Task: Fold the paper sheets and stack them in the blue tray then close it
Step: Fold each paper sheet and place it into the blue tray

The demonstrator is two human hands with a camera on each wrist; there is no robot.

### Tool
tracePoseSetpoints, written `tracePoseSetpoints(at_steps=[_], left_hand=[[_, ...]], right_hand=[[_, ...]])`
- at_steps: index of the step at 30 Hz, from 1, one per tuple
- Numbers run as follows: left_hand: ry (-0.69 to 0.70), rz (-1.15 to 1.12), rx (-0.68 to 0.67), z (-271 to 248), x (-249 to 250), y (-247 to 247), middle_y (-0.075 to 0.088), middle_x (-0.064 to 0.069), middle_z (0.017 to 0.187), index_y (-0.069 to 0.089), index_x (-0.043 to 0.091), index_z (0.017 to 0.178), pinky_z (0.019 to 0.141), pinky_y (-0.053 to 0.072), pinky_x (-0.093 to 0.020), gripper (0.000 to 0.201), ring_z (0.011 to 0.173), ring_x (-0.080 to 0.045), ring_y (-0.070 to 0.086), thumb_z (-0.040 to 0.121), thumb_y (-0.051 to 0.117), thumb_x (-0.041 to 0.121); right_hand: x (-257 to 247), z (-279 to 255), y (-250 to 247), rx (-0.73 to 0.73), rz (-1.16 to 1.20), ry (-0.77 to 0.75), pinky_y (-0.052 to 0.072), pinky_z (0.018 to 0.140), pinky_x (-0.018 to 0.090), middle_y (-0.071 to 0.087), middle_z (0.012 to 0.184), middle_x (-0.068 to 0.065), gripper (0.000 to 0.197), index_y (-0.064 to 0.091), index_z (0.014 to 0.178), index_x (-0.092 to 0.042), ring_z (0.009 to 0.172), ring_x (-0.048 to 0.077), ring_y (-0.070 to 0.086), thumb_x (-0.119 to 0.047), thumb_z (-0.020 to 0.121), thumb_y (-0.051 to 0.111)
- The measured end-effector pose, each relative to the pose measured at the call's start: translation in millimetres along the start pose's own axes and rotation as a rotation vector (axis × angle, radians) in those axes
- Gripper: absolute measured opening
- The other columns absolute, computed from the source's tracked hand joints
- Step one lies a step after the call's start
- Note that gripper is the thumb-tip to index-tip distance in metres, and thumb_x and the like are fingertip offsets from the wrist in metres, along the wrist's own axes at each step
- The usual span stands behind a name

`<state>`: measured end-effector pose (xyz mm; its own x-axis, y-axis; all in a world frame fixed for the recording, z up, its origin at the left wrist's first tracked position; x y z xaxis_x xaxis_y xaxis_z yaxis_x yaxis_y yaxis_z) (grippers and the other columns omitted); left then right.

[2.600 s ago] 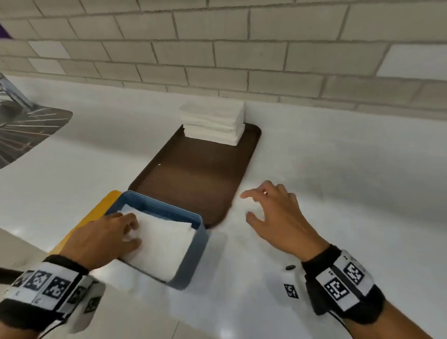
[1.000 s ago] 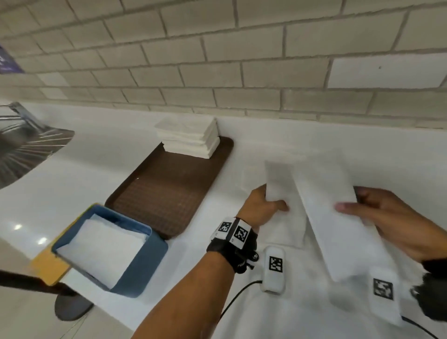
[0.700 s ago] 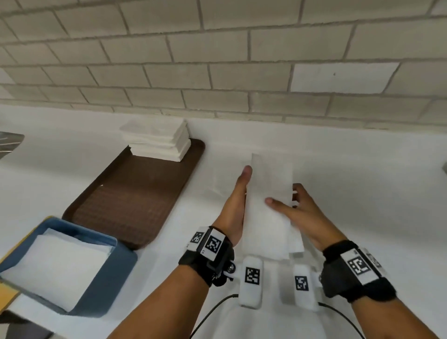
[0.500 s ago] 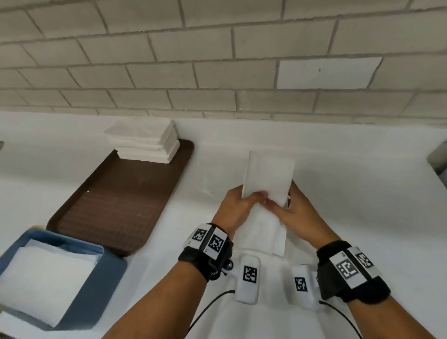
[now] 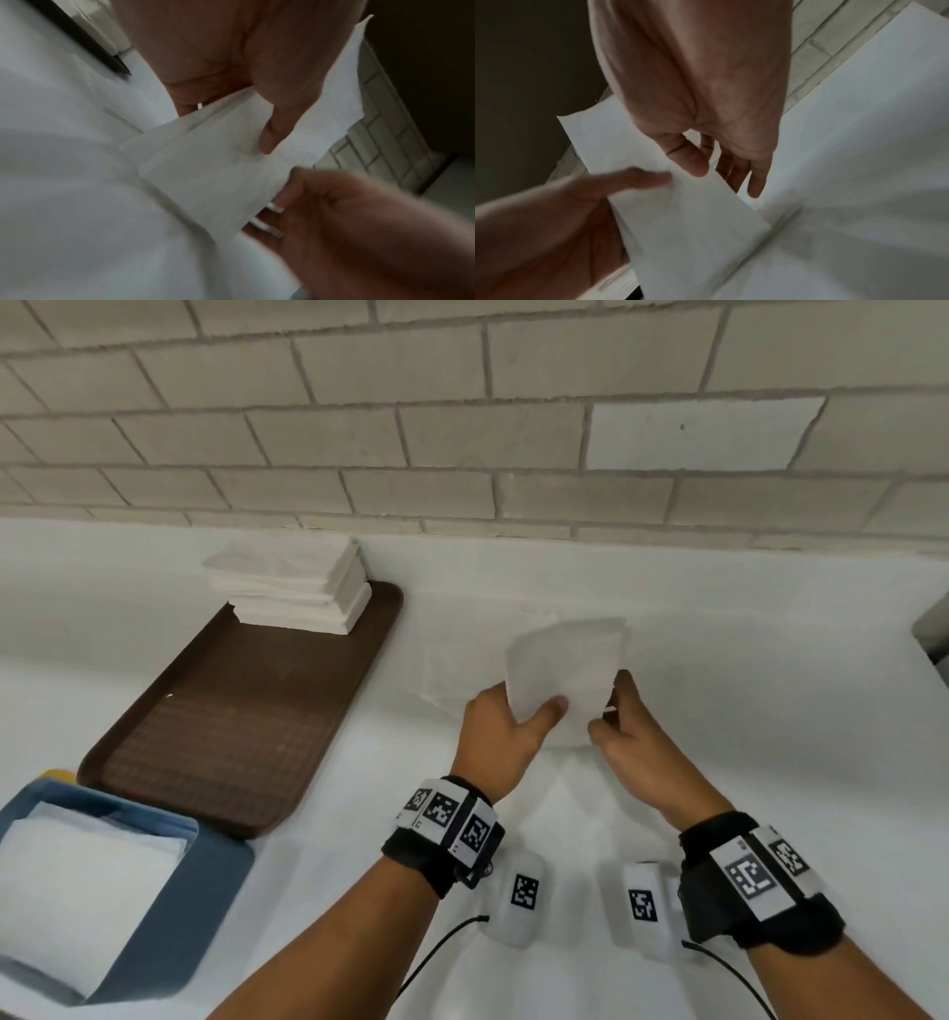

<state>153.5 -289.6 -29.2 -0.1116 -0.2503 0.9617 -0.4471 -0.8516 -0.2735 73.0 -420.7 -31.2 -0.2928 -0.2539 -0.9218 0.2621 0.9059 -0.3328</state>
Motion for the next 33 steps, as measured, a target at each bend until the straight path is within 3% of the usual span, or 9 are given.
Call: tracePoseSetpoints(at_steps=[4, 8, 10, 13, 16, 20, 26, 29, 33], left_hand=[[-0.082, -0.304, 0.073, 7.8, 20.9, -8.7, 0.079, -0.001, 0.104, 0.075, 0.015, 0.106, 0.091, 0.06, -0.038, 0.019, 0.097, -0.015, 0.075, 0.088, 0.078, 0.018], [-0.134, -0.481, 0.138, 7.7, 31.2, -29.5, 0.078, -0.006, 0.109, 0.073, 0.011, 0.11, 0.095, 0.058, -0.052, 0.028, 0.102, -0.024, 0.075, 0.083, 0.081, 0.016], [-0.129, -0.467, 0.203, 5.2, 36.7, -55.1, 0.079, -0.004, 0.104, 0.074, 0.014, 0.102, 0.095, 0.058, -0.054, 0.02, 0.099, -0.023, 0.076, 0.083, 0.08, 0.01], [-0.076, -0.233, 0.206, -9.0, 43.8, -108.0, 0.079, -0.006, 0.102, 0.076, 0.014, 0.1, 0.092, 0.059, -0.052, 0.019, 0.098, -0.029, 0.075, 0.083, 0.081, 0.012], [-0.037, 0.024, 0.231, -37.3, 45.0, -181.9, 0.079, 0.002, 0.1, 0.074, 0.019, 0.105, 0.081, 0.06, -0.028, 0.026, 0.094, -0.017, 0.075, 0.08, 0.082, 0.016], [-0.166, 0.265, 0.365, -87.6, 31.8, -293.4, 0.08, 0.006, 0.089, 0.071, 0.023, 0.108, 0.072, 0.057, -0.027, 0.03, 0.08, -0.015, 0.075, 0.081, 0.082, 0.018], [-0.39, 0.796, 0.418, -131.9, -20.1, -390.1, 0.074, -0.004, 0.094, 0.059, 0.027, 0.122, 0.074, 0.053, -0.038, 0.037, 0.089, -0.028, 0.068, 0.089, 0.075, 0.025], [-0.444, 0.891, 0.341, -141.0, -49.5, -407.1, 0.071, -0.007, 0.103, 0.052, 0.03, 0.129, 0.077, 0.056, -0.039, 0.043, 0.087, -0.029, 0.066, 0.091, 0.07, 0.023], [-0.397, 0.899, 0.26, -149.6, -64.3, -413.6, 0.06, 0.007, 0.094, 0.046, 0.032, 0.132, 0.071, 0.055, -0.036, 0.05, 0.079, -0.024, 0.062, 0.09, 0.072, 0.023]], right_hand=[[-13.3, -2.0, -2.6, 0.041, -0.041, -0.028, 0.042, 0.072, 0.0, 0.055, 0.1, -0.037, 0.036, 0.046, 0.115, -0.045, 0.086, -0.02, 0.058, -0.013, 0.099, 0.048], [-21.7, -2.9, -4.8, -0.021, -0.188, -0.005, 0.047, 0.098, 0.031, 0.064, 0.121, -0.008, 0.055, 0.046, 0.14, -0.027, 0.109, 0.011, 0.06, -0.041, 0.086, 0.045], [-26.2, -6.5, -3.0, -0.094, -0.265, 0.035, 0.045, 0.099, 0.033, 0.063, 0.122, 0.001, 0.06, 0.037, 0.148, -0.023, 0.109, 0.019, 0.06, -0.039, 0.091, 0.042], [-46.3, -12.6, 14.8, -0.169, -0.291, -0.052, 0.046, 0.091, 0.029, 0.065, 0.118, 0.007, 0.044, 0.041, 0.143, -0.027, 0.104, 0.023, 0.062, -0.025, 0.099, 0.042], [-72.2, -14.5, 58.8, -0.292, -0.265, -0.186, 0.05, 0.072, 0.018, 0.066, 0.104, -0.007, 0.022, 0.053, 0.117, -0.025, 0.087, 0.013, 0.064, -0.019, 0.096, 0.049], [-112.9, -20.5, 145.7, -0.471, -0.261, -0.362, 0.046, 0.063, 0.016, 0.063, 0.102, -0.01, 0.02, 0.05, 0.115, -0.024, 0.075, 0.002, 0.058, -0.022, 0.096, 0.055], [-166.1, -35.8, 269.9, -0.49, -0.448, -0.613, 0.036, 0.095, 0.035, 0.061, 0.1, -0.004, 0.031, 0.044, 0.121, -0.023, 0.092, 0.017, 0.055, -0.017, 0.093, 0.056], [-166.7, -42.7, 313.8, -0.462, -0.587, -0.67, 0.035, 0.089, 0.034, 0.056, 0.085, -0.004, 0.036, 0.042, 0.126, -0.022, 0.084, 0.017, 0.052, -0.017, 0.093, 0.057], [-153.6, -47.7, 342.8, -0.434, -0.797, -0.729, 0.029, 0.079, 0.033, 0.064, 0.091, -0.001, 0.025, 0.052, 0.113, -0.019, 0.082, 0.017, 0.05, -0.018, 0.089, 0.059]])
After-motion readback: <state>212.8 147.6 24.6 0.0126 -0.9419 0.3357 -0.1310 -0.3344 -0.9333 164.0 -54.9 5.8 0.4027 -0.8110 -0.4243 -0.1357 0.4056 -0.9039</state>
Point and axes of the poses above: each hand's wrist, its own z-axis towards the middle knuckle, its own y-axis out of the palm, x = y × z, the point moved 4 cm from there along z, towards the middle knuckle
